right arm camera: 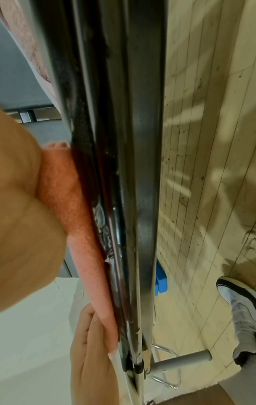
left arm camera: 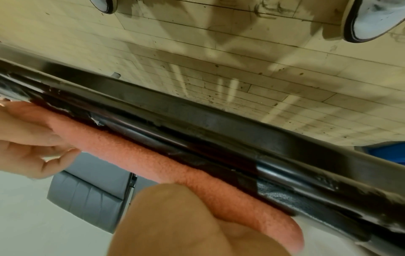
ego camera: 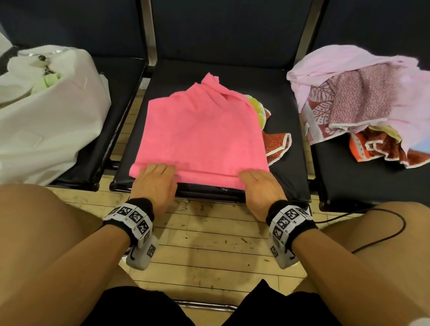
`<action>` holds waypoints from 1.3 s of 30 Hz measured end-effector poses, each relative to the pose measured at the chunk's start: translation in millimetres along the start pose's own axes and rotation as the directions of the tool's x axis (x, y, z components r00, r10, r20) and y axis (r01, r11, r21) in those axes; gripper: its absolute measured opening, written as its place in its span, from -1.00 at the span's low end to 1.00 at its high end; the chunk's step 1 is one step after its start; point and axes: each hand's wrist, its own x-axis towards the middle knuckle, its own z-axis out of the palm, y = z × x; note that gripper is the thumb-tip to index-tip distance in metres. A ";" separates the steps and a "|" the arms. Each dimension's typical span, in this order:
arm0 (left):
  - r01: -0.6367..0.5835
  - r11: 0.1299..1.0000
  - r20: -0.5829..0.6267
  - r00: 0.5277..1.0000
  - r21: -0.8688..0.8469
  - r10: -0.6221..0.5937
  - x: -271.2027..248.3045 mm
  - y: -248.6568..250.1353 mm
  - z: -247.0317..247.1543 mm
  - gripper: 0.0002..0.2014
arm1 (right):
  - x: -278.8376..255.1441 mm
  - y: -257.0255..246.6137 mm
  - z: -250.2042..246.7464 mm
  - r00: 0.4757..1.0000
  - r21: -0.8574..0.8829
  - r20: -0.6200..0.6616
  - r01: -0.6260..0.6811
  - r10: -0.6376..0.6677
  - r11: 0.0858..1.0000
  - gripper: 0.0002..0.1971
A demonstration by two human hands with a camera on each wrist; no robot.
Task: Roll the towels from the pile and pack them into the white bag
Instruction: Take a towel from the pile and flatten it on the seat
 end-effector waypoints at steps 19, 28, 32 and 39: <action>-0.010 0.995 -0.061 0.998 0.101 0.016 2.2 0.2 -0.2 -0.81 | -4.7 -4.4 17.7 0.959 -0.189 -0.231 0.122 -0.165 0.974 -0.77; -0.008 1.000 -0.038 0.999 0.001 0.008 -1.0 0.7 1.6 -0.69 | 3.0 -0.2 11.8 0.982 -0.146 -0.167 0.065 -0.089 0.987 -0.58; -0.001 1.000 -0.032 0.999 0.011 0.002 0.3 3.3 -0.8 -0.69 | 5.1 -1.0 7.4 0.987 -0.101 -0.155 0.018 -0.034 0.995 -0.56; 0.018 0.994 0.005 1.000 0.111 -0.019 -0.9 0.6 4.6 -0.58 | 4.3 2.9 13.8 0.928 -0.105 -0.364 0.046 -0.082 0.993 -0.71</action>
